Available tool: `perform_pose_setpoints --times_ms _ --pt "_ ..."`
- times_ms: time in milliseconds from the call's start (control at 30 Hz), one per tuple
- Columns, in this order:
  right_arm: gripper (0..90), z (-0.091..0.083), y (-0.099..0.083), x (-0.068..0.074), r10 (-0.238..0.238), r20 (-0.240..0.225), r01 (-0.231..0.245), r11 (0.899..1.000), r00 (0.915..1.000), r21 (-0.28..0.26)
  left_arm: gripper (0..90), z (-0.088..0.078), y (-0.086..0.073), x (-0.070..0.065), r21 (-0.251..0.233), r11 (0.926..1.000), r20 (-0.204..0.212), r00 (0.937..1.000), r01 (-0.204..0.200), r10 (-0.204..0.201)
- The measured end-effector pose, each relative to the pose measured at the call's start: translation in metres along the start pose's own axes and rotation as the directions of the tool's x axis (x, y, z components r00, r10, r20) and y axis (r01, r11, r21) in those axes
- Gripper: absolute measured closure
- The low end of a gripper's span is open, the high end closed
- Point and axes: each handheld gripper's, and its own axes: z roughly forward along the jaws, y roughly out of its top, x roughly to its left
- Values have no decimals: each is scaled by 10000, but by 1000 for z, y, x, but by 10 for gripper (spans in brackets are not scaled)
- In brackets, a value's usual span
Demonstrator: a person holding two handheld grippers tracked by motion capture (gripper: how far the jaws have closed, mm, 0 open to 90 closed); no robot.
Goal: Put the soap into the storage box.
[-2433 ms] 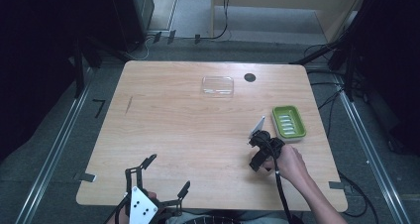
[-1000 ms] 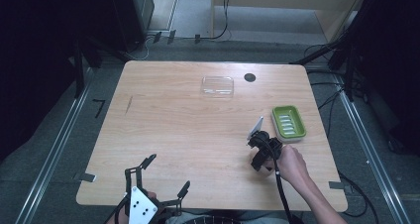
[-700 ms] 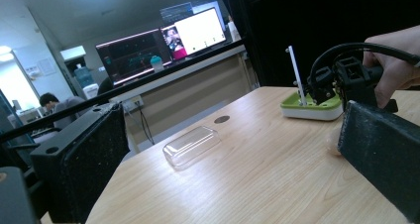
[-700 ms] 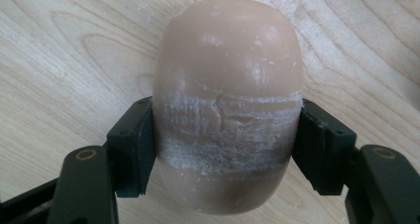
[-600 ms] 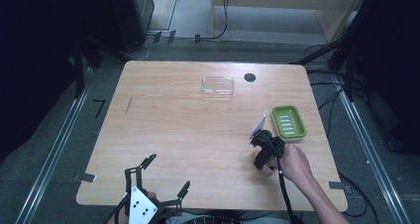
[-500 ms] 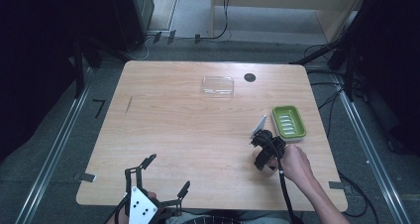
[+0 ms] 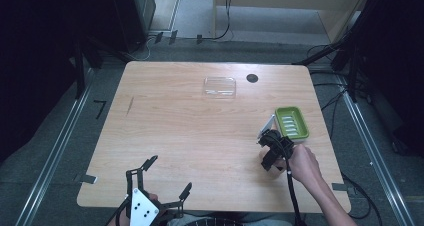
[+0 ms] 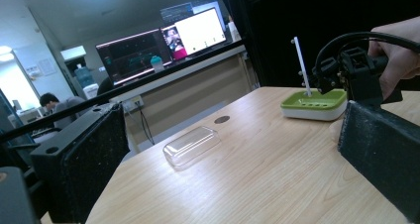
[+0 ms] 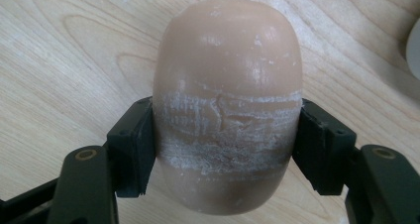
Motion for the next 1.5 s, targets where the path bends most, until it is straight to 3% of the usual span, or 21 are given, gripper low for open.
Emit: perform_pose_setpoints --times_ms 733,1500 --pt "334 -3 -13 -26 534 30 -535 9985 9986 98 0 0 0 0 7 10000 4 10000 -4 4" --pt "334 -5 -27 -54 1314 42 -1314 9913 9913 107 0 0 0 0 5 10000 4 10000 -8 8"
